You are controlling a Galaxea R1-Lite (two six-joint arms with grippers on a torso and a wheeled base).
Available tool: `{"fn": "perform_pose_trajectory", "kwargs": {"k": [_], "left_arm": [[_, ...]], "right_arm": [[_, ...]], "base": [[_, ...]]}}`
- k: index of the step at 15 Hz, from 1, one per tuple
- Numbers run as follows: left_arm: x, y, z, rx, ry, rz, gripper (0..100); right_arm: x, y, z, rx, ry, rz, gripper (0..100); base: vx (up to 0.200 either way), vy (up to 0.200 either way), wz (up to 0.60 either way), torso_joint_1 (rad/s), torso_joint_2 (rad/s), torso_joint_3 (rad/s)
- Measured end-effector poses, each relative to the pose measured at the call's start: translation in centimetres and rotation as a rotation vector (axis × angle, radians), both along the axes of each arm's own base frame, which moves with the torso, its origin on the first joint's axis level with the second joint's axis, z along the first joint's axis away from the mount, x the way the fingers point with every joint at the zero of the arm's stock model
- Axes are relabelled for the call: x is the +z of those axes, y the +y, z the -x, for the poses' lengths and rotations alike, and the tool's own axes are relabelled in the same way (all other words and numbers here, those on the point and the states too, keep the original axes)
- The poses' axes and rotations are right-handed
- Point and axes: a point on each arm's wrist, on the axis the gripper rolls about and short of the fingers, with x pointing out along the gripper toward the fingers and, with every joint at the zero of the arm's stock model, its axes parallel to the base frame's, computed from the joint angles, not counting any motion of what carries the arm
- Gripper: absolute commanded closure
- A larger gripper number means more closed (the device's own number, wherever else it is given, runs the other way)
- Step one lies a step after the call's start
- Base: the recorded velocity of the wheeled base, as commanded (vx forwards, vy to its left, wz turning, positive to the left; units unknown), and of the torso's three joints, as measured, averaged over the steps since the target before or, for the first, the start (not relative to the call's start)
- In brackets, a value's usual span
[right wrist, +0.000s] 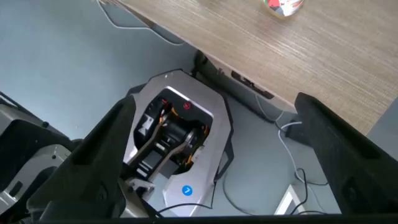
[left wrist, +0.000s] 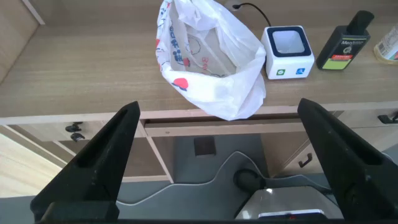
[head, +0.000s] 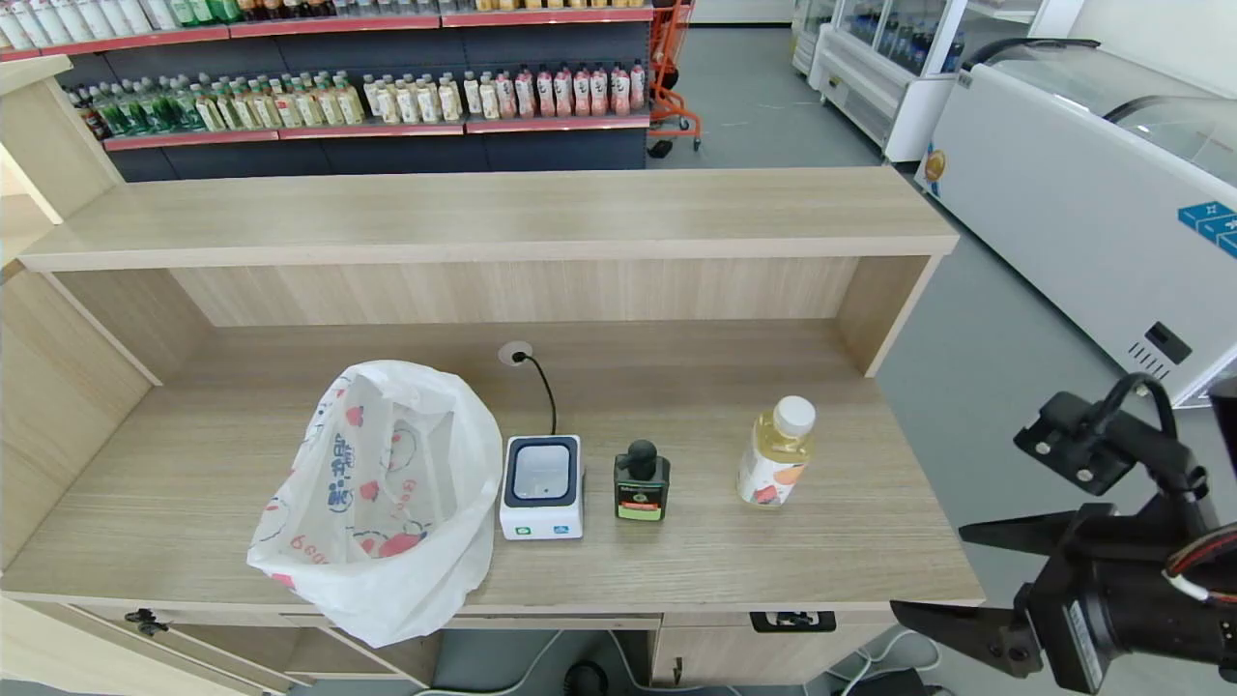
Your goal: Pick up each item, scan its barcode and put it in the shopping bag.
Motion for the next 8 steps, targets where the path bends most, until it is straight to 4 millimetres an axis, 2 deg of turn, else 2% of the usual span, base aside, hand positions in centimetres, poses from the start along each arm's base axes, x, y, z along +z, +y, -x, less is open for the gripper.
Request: {"fn": "perform_pose_trajectory", "kwargs": {"k": [2, 8], "left_arm": [[0.0, 0.0, 0.0, 0.000, 0.000, 0.000, 0], [0.0, 0.0, 0.0, 0.000, 0.000, 0.000, 0]], "right_arm": [[-1.0, 0.5, -0.9, 0.003, 0.031, 0.018, 0], [-3.4, 3.0, -5.7, 0.039, -0.040, 0.038, 0]], "base": [[0.000, 0.000, 0.00, 0.000, 0.00, 0.000], [0.000, 0.000, 0.00, 0.000, 0.00, 0.000]]}}
